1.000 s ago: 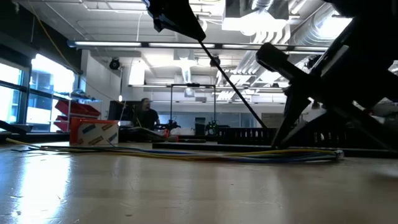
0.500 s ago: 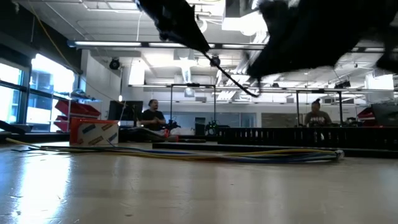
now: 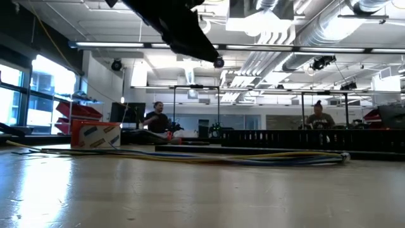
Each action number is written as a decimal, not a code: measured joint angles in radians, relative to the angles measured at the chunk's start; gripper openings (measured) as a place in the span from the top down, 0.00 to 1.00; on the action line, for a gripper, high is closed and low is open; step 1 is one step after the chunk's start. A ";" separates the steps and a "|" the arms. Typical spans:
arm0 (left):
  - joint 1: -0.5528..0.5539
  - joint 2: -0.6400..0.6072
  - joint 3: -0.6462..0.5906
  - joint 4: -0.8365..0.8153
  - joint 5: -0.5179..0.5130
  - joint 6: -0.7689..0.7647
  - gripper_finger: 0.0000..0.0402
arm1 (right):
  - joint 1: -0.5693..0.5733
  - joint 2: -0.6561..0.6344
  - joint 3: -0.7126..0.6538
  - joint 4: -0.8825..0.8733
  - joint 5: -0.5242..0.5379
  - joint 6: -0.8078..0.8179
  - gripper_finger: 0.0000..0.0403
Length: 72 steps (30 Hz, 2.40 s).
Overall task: Ziptie cables
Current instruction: Wrap the colored cables with the black zip tie
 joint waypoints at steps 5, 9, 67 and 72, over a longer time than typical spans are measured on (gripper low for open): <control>-0.064 0.057 0.001 0.064 0.144 0.000 0.62 | 0.035 0.010 -0.010 0.063 0.001 -0.026 1.00; -0.116 0.164 0.000 0.124 0.207 0.023 0.63 | 0.034 0.066 -0.099 0.277 -0.010 -0.030 1.00; -0.103 0.415 0.005 0.444 0.322 -0.161 1.00 | -0.268 0.398 -0.350 1.025 -0.313 -0.068 1.00; -0.118 0.425 0.005 0.458 0.286 -0.170 0.99 | -0.308 0.480 -0.317 1.031 -0.314 -0.009 1.00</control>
